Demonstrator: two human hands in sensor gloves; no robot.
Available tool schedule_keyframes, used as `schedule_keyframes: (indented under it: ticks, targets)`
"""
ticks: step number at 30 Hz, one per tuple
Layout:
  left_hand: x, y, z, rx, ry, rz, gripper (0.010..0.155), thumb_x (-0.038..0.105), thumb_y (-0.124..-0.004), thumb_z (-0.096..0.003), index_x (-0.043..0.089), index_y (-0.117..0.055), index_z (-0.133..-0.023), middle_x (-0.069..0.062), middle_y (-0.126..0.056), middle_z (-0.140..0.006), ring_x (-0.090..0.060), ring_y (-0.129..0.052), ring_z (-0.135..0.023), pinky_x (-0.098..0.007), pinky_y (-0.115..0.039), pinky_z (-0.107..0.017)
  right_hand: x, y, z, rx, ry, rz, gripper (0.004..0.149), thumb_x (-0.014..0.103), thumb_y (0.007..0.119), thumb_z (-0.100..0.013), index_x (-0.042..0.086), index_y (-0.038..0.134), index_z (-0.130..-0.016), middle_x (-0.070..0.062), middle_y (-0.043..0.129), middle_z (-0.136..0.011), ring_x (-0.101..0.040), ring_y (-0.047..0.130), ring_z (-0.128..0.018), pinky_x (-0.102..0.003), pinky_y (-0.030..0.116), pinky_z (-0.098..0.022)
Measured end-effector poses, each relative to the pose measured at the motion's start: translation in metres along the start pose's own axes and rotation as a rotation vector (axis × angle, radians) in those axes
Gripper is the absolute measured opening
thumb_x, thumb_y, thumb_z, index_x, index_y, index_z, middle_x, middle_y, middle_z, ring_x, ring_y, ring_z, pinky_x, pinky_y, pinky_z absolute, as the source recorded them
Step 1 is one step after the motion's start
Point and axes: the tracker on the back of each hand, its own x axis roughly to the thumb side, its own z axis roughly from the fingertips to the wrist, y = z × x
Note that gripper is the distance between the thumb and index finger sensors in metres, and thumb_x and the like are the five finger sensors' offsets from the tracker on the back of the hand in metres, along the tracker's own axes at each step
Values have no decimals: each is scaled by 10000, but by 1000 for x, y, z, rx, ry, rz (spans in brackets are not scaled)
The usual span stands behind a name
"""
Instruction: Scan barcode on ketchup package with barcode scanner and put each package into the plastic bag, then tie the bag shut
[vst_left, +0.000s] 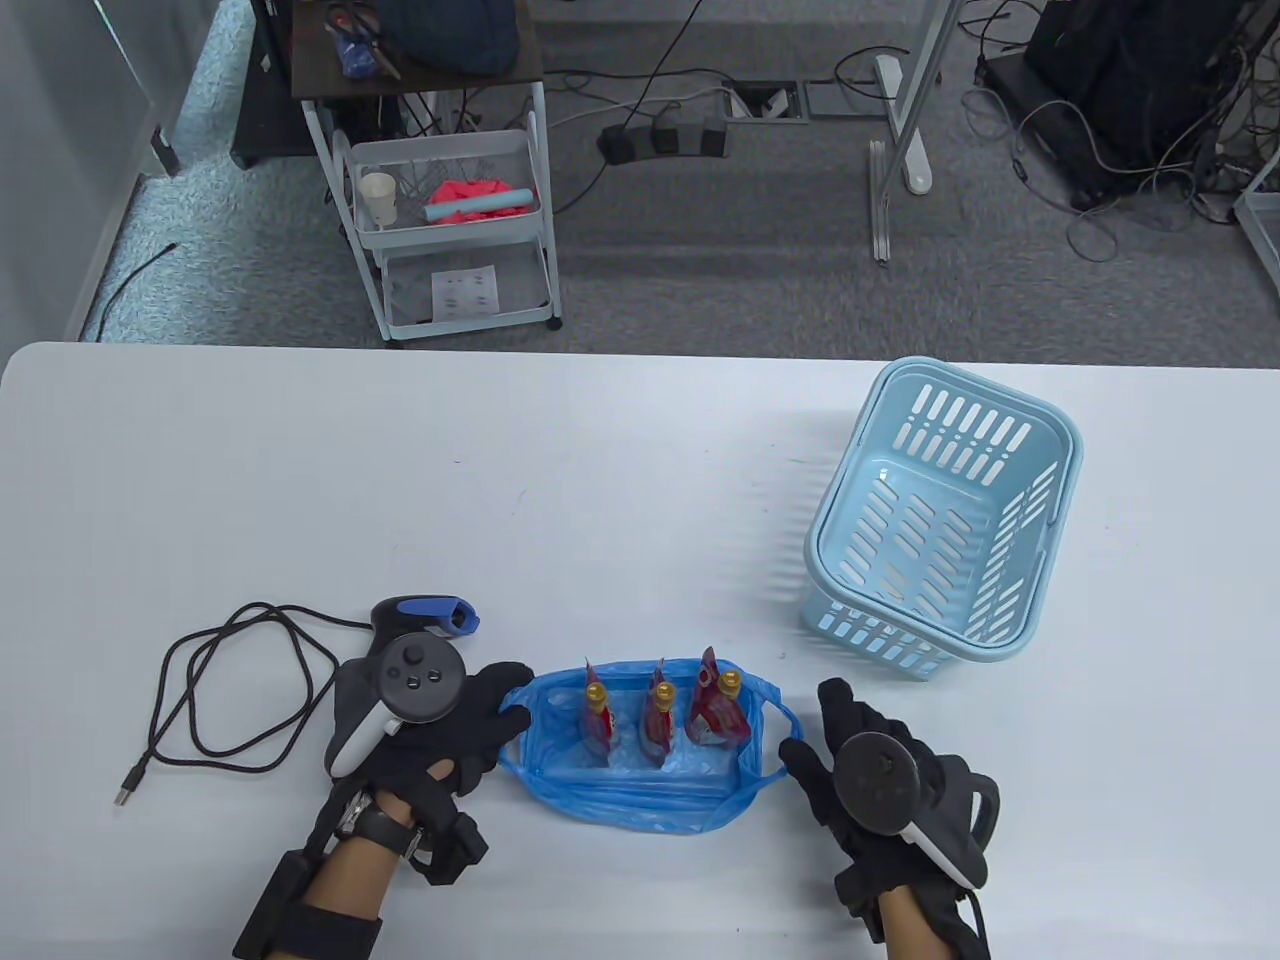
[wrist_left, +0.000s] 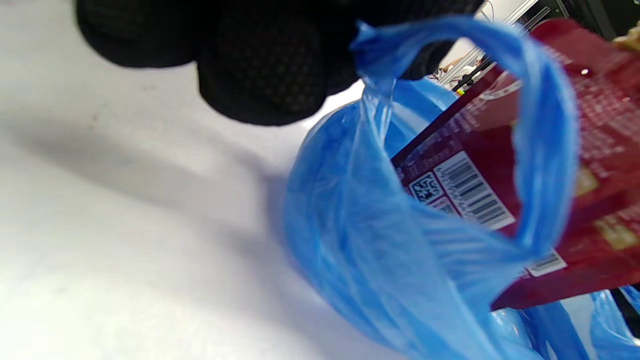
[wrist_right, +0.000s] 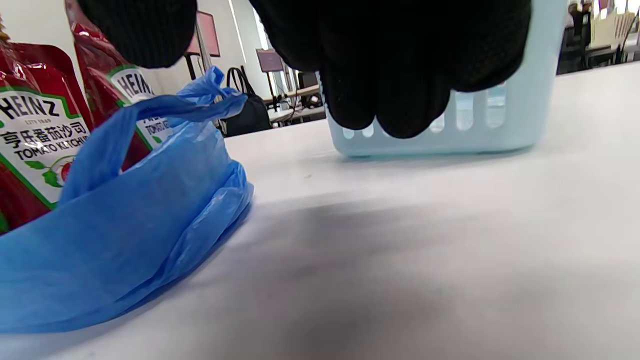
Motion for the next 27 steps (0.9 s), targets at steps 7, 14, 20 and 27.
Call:
schedule_keyframes:
  ticks: [7, 14, 20, 27]
  targets:
    - [3, -1, 1, 12, -15, -15, 555, 382, -777, -485, 196, -717, -1005, 45, -921, -724, -208, -1036, -411, -403, -862, -396, 2, 16, -18, 131, 33, -227, 701, 476, 735, -532, 22, 575, -1042, -222, 818, -915, -442, 856, -759, -563, 712, -563]
    - [3, -1, 2, 7, -19, -13, 545, 386, -772, -487, 198, -729, -997, 49, -924, -702, -191, -1032, -387, -395, -863, -384, 12, 20, -31, 112, 25, -278, 545, 267, 787, -528, 73, 626, -1012, -82, 900, -756, -355, 902, -652, -510, 747, -512]
    - [3, 4, 4, 23, -19, -2, 545, 394, -762, -491, 198, -726, -998, 54, -919, -688, -178, -1023, -373, -393, -860, -380, 12, 12, -27, 62, -4, -294, 509, 241, 785, -525, 82, 661, -993, -64, 916, -683, -331, 915, -597, -495, 760, -481]
    - [10, 15, 12, 88, -44, 13, 552, 395, -757, -492, 195, -716, -1006, 54, -917, -692, -177, -1022, -374, -392, -860, -381, 9, -10, -23, 9, -29, -344, 502, 232, 783, -526, 81, 667, -990, -73, 924, -668, -331, 921, -582, -495, 764, -471]
